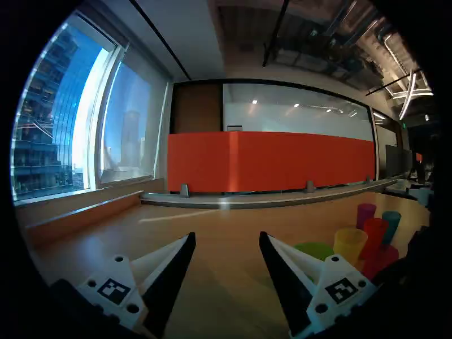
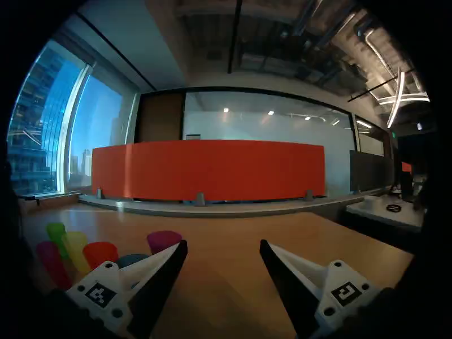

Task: Pour water

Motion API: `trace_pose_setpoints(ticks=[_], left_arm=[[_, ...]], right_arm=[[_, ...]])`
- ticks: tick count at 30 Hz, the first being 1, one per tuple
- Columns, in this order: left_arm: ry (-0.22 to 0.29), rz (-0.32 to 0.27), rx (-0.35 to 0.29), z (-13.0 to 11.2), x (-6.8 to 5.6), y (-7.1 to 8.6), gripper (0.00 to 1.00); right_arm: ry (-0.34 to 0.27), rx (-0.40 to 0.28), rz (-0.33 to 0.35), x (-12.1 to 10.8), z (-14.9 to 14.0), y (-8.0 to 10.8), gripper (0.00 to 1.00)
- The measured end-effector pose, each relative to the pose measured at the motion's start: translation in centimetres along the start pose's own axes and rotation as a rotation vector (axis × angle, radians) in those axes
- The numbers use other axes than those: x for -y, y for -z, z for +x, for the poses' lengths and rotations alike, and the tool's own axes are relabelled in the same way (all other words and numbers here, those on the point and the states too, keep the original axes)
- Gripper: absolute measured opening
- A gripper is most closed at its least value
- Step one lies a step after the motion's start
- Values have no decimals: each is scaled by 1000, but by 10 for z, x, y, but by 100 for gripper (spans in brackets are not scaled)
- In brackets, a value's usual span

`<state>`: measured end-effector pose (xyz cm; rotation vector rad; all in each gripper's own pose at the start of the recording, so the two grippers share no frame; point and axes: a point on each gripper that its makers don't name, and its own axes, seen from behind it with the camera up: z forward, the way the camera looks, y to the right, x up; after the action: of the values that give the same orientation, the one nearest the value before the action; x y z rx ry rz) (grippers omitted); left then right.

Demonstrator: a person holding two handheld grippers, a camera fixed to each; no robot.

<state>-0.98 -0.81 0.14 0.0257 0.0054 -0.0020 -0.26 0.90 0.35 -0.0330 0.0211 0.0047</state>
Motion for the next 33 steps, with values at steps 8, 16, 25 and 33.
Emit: trace_pose_setpoints(ticks=[8,16,25,33], left_arm=[[0,0,0,0,0,0,83],[0,0,0,0,0,0,83],[0,0,0,-1,0,0,83],[0,0,0,0,0,0,83]], right_arm=[[0,0,4,2,1,0,99],[-1,2,6,3,-1,1,99],[-1,4,5,3,-2,1,99],[0,4,6,3,-1,0,99]])
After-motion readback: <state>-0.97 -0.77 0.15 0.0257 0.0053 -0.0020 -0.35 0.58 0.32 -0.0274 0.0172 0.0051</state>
